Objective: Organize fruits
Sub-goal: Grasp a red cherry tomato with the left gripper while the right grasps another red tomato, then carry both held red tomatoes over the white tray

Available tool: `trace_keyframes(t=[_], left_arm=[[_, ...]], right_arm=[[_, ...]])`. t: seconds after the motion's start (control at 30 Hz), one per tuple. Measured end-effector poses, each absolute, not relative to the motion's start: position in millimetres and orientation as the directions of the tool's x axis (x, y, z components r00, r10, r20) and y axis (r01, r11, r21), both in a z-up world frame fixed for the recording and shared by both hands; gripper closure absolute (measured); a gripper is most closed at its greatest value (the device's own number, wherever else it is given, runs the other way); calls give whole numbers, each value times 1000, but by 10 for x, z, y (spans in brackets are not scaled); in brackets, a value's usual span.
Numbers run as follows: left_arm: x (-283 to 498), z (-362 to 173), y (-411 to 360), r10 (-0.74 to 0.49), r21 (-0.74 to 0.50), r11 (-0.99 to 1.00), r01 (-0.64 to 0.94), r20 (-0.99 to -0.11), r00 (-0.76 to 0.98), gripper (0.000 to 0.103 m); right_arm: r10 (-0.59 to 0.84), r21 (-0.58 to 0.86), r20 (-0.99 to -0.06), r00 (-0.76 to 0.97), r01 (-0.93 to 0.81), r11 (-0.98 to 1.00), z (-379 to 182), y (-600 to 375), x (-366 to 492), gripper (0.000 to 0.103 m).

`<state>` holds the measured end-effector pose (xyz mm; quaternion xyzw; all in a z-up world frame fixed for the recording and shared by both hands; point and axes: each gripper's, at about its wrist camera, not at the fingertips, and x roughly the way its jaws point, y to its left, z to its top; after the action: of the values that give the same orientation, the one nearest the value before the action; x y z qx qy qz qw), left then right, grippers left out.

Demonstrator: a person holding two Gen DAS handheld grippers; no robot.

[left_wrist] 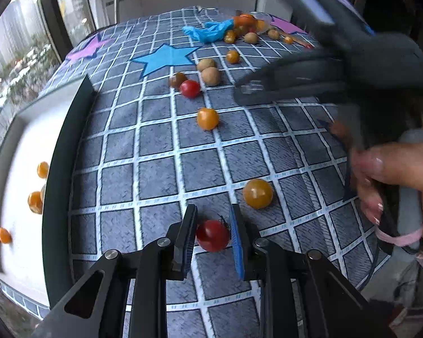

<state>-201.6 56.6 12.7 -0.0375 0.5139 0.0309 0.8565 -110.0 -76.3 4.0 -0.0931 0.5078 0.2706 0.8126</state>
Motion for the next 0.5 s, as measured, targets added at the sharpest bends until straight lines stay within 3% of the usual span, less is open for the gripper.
trace_keyframes(t=[0.5], left_arm=[[-2208, 228, 824, -1, -63, 992, -113, -875, 483, 78]], right_arm=[[408, 246, -876, 256, -491, 836, 80, -1208, -1542, 82]])
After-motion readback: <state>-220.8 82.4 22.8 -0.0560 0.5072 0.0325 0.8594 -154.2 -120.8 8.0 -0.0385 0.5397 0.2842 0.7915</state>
